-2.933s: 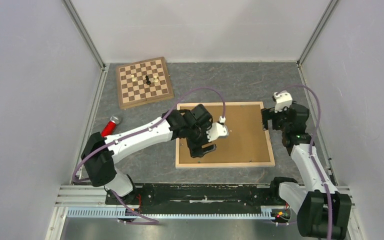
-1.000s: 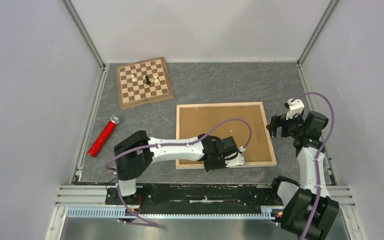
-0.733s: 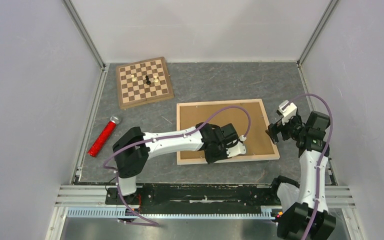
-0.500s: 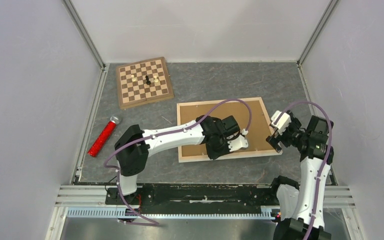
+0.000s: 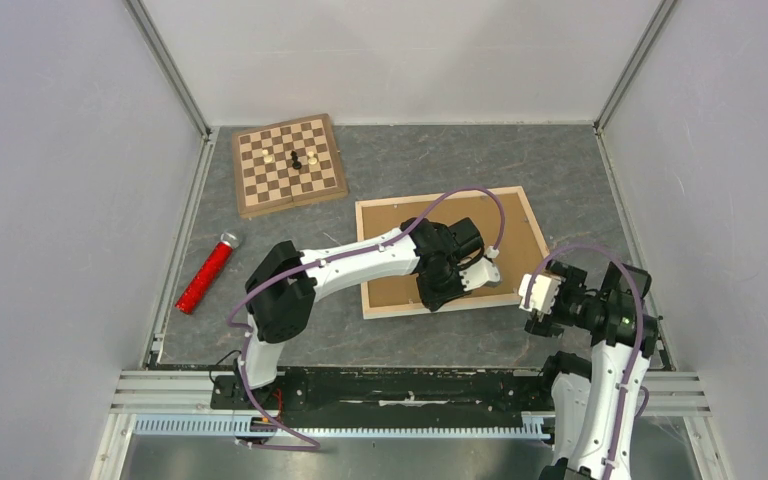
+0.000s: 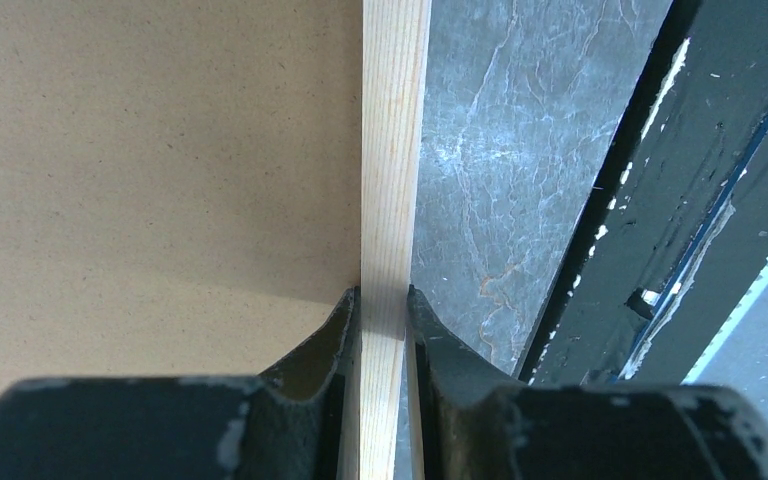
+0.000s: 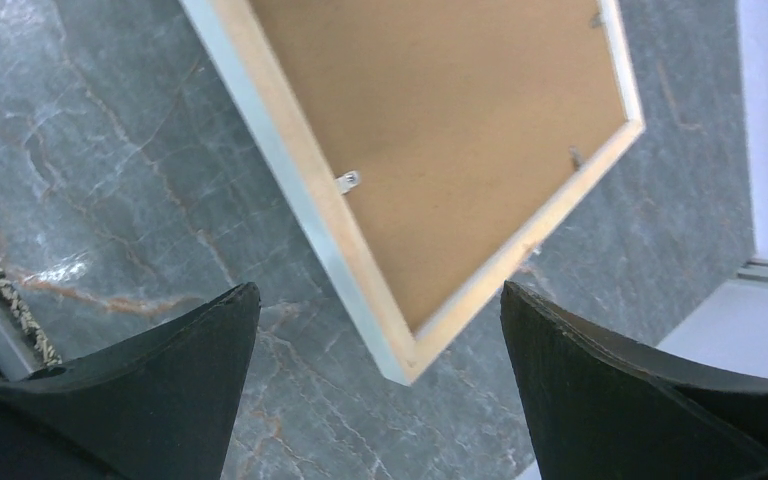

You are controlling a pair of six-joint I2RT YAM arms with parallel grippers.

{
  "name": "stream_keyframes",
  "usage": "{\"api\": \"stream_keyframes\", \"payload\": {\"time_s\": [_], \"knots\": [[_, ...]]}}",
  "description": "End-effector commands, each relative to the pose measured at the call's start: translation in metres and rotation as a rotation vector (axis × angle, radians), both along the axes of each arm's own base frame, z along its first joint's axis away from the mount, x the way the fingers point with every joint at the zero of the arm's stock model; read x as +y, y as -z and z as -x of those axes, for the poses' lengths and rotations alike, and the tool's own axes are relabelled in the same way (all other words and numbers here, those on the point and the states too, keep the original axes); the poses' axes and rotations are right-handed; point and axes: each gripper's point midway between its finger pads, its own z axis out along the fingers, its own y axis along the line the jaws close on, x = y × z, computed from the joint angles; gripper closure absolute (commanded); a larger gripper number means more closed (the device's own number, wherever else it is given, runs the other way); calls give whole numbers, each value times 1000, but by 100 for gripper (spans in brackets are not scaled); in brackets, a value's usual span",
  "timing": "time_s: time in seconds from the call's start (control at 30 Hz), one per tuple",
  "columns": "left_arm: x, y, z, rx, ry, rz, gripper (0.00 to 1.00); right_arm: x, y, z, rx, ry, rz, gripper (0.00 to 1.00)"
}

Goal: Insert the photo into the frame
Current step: Turn over the photo frame at the center of the board.

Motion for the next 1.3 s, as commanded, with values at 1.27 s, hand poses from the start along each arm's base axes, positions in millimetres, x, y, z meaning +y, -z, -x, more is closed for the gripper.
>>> {"api": "stream_keyframes", "payload": {"time_s": [1.27], "knots": [[-12,-49,3,74,30,110,98,-6,58,-56,-265,-74,107,8]]}}
